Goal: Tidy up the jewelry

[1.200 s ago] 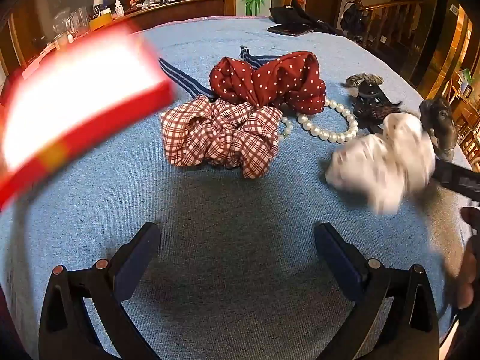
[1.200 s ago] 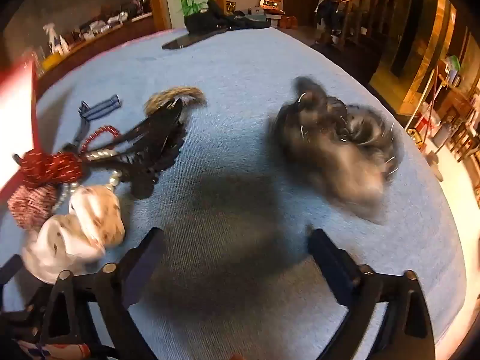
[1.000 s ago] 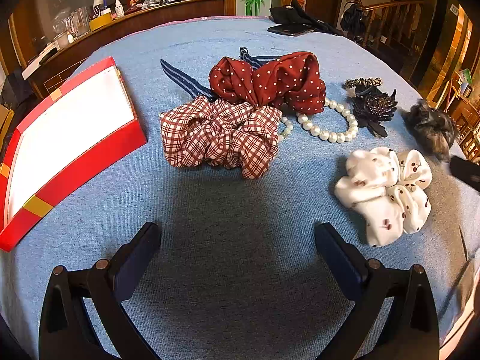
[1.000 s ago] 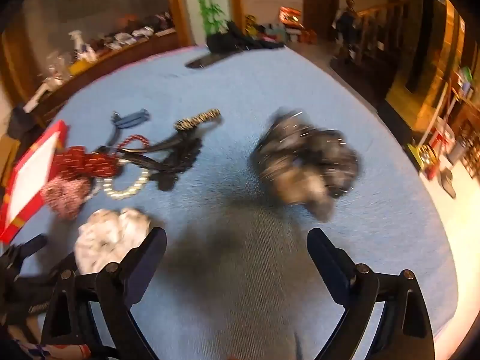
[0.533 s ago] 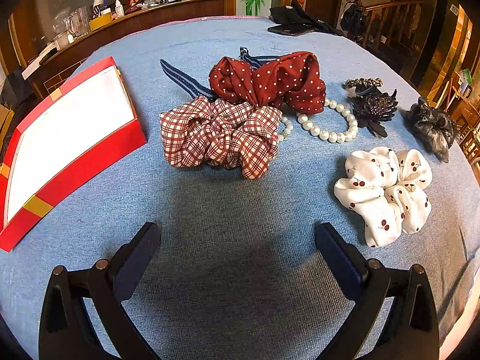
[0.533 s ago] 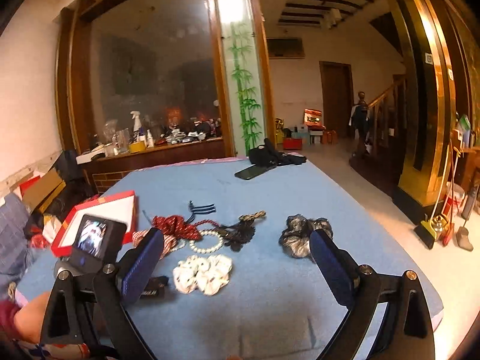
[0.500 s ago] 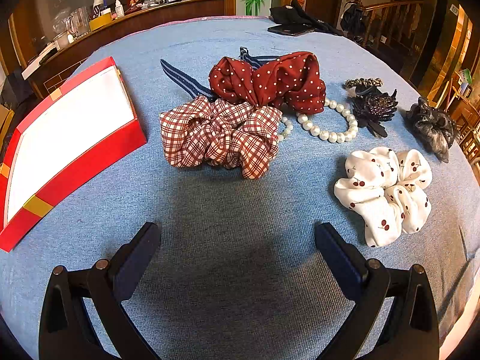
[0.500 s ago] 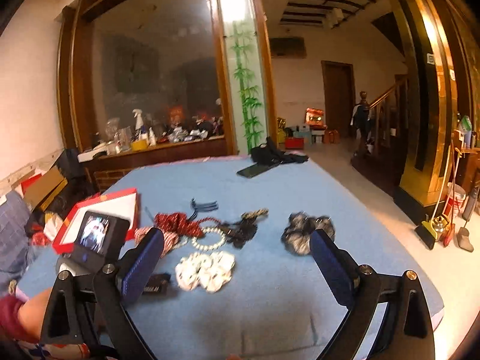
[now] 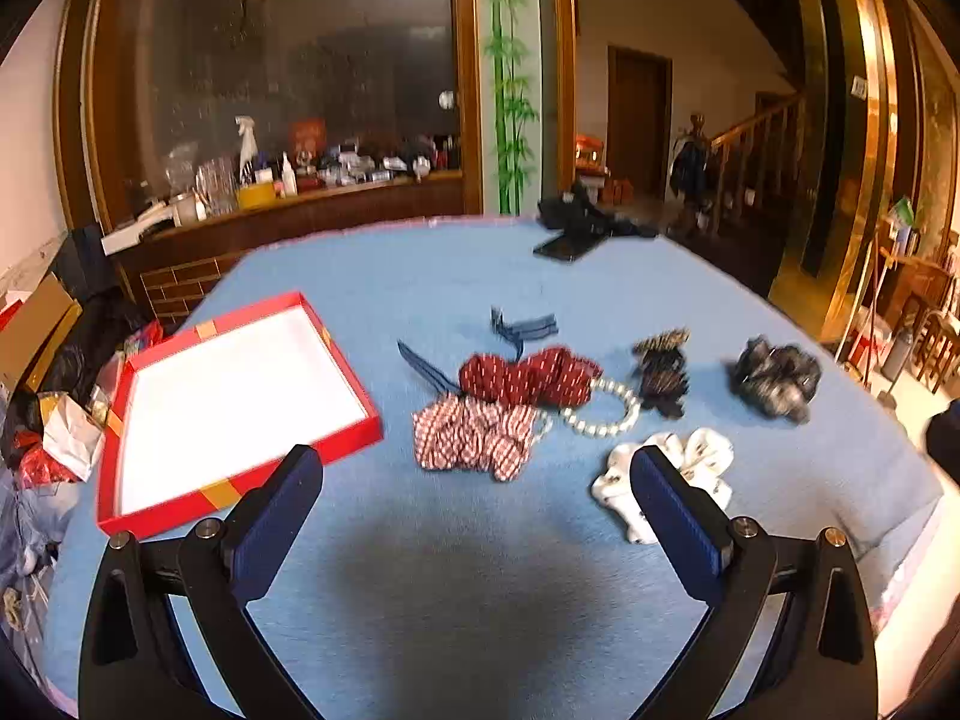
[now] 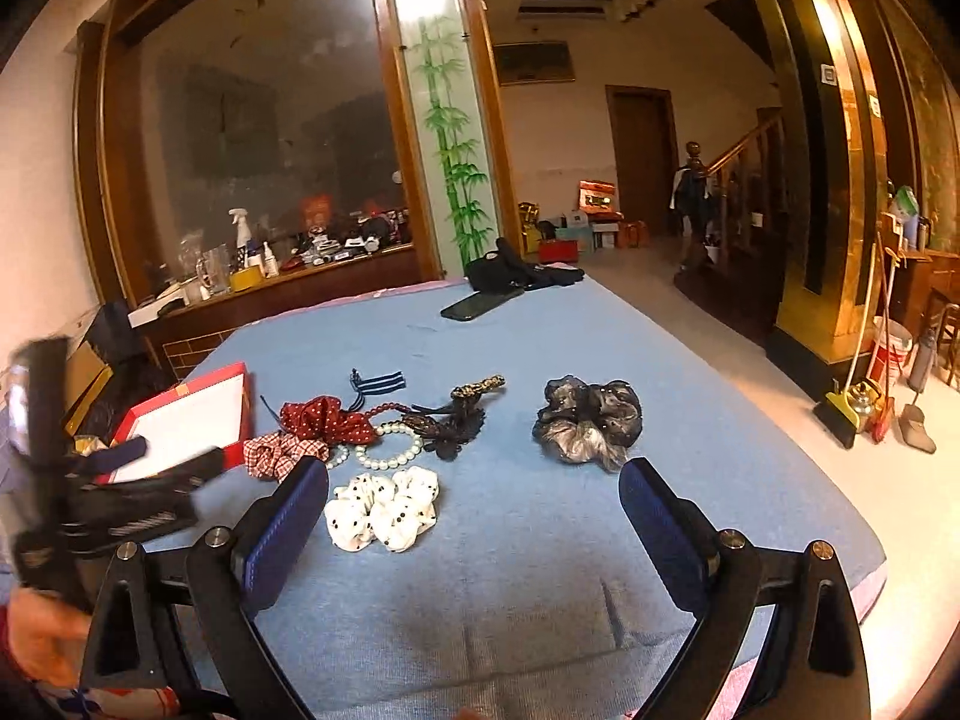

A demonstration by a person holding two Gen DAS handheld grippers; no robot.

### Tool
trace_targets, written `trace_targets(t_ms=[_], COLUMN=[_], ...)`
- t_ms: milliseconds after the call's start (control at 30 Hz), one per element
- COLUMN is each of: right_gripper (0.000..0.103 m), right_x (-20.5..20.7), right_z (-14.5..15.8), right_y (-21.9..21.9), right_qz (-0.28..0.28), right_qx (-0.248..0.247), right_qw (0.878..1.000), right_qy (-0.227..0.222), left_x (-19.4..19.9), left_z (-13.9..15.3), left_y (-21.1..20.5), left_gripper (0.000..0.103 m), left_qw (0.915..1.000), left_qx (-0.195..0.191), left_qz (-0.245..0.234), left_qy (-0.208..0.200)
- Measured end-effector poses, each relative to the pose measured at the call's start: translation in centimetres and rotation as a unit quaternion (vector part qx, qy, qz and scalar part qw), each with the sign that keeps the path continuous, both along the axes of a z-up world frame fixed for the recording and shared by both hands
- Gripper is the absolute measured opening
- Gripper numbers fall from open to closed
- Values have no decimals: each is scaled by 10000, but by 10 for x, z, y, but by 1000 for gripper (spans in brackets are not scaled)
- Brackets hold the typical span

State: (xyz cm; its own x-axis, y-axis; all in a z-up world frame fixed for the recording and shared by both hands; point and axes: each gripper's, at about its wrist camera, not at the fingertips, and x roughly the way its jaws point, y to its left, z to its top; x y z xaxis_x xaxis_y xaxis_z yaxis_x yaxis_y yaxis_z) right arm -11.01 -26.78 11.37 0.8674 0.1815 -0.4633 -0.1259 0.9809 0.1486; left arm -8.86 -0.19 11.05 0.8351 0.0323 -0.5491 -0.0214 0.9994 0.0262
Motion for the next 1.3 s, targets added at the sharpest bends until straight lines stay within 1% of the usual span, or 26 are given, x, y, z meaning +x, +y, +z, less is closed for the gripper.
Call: trace_targets(t_ms=[133,300,800,1300], right_gripper=[100,100,100,100], right_x=[-1,1,9,17], right_z=[2,2,-2,-6], right_y=[2,5,16,23], right_qz=[-19,-21,102,178], right_qx=[-96,-182,-311,-380], right_qw=[9999,9998,9990,9982], right_qy=[33,83,289,419], left_x=[-15,-19,-9,-3], left_z=[15,16,5,-4], left_y=[4,4,13,13], left_gripper=[102,102,102,102], left_qw=[9997,9997,9999,9997], left_qx=[-3,13,-77,-108], left_qz=[-44,-51,0,-19], left_qy=[-245,-252,76,199])
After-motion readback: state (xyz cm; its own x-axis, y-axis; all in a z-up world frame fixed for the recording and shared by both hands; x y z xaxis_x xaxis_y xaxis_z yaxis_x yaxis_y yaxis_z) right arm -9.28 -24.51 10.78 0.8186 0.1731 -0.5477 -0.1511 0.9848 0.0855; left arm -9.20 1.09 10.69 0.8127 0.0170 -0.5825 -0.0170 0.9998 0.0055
